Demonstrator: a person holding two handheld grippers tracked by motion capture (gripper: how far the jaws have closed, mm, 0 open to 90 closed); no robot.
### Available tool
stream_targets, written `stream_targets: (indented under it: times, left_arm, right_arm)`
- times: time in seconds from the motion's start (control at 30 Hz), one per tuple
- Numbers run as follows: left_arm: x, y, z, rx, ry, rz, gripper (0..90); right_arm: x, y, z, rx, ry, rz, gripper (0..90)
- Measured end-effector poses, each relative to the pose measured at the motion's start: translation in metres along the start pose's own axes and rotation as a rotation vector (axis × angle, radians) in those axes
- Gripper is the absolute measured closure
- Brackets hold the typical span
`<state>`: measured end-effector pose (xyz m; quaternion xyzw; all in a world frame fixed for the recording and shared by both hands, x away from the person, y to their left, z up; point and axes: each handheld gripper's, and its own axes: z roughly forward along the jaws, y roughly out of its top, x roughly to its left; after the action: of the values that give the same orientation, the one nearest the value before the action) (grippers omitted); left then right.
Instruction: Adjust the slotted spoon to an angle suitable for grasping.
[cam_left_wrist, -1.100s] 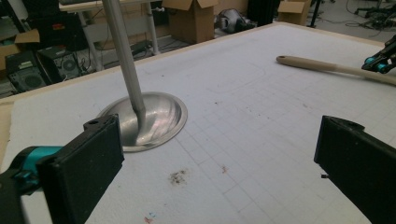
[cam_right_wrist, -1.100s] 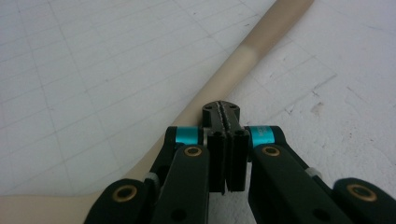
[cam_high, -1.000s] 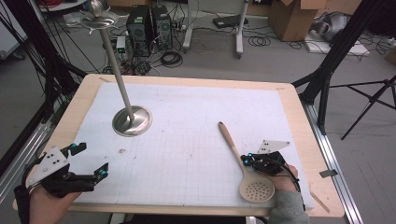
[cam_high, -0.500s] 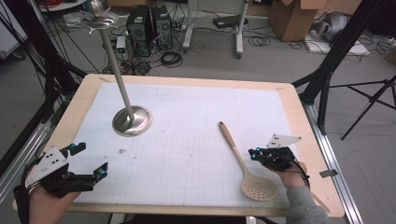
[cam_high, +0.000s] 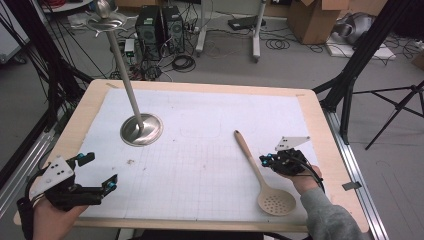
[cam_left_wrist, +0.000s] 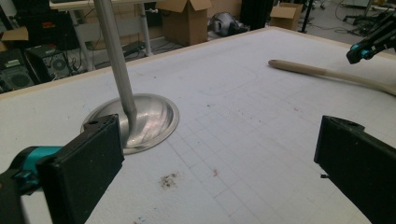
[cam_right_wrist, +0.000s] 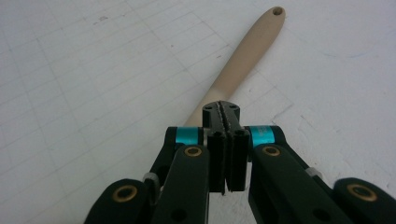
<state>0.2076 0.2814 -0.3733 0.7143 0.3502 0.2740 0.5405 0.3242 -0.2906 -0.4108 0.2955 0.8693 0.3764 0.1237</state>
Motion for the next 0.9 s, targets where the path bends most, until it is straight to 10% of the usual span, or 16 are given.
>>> stream_targets:
  times: [0.6, 0.9]
  left_arm:
    - [0.000, -0.003, -0.002, 0.002, 0.006, -0.005, 1.8]
    - [0.000, -0.001, -0.003, -0.009, -0.003, -0.011, 1.8]
  right_arm:
    - [-0.006, -0.002, 0.020, 0.046, 0.081, -0.034, 89.9]
    - [-0.005, 0.004, 0.028, 0.094, 0.044, -0.035, 89.9]
